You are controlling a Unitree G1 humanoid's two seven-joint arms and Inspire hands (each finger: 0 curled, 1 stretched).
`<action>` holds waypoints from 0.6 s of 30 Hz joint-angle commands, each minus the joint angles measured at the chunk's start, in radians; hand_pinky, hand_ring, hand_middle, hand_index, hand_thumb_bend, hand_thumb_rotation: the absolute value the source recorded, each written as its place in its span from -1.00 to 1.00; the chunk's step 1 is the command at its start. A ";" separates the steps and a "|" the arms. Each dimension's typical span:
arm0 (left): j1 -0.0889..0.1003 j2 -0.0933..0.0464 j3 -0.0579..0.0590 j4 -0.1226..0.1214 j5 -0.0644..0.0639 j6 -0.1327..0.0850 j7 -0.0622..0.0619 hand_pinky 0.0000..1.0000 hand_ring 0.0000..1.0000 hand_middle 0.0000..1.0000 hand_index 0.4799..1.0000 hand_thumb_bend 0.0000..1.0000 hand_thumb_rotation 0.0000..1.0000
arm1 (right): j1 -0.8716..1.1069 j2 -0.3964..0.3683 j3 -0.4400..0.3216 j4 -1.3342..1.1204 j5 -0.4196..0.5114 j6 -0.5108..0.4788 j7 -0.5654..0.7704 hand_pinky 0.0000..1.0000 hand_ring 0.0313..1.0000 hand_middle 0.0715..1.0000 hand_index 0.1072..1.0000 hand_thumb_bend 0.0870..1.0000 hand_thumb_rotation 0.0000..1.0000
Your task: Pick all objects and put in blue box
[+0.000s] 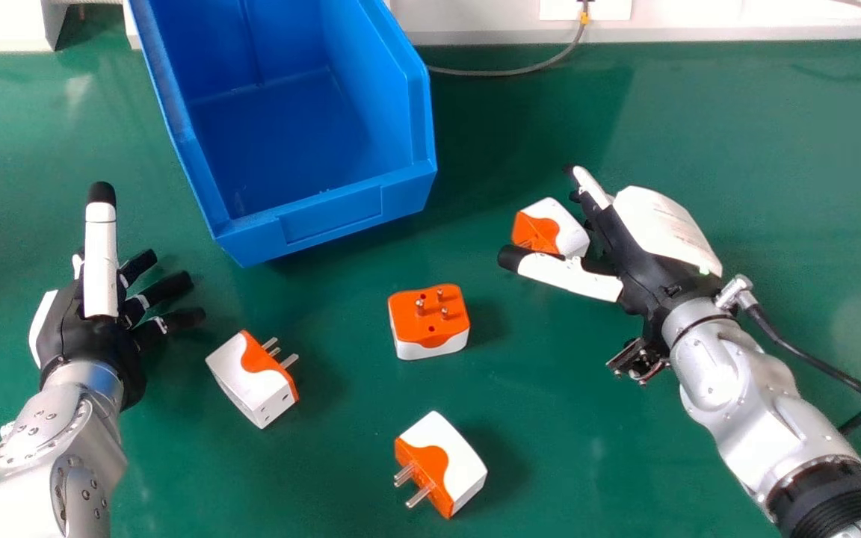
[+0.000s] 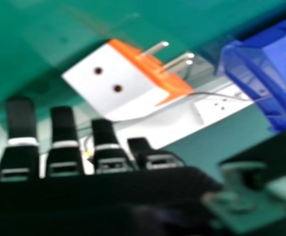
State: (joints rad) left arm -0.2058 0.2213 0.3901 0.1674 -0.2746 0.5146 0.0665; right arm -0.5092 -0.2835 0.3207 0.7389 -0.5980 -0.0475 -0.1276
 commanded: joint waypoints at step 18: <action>0.014 0.003 -0.003 0.010 0.009 0.017 0.003 0.29 0.51 0.79 0.96 0.70 0.83 | -0.011 -0.013 0.003 -0.016 0.017 0.020 0.033 0.41 0.73 0.95 1.00 0.53 0.30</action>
State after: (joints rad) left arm -0.2051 0.2213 0.3905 0.1669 -0.2746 0.5150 0.0663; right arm -0.5106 -0.2837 0.3254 0.7296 -0.5902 -0.0332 -0.1095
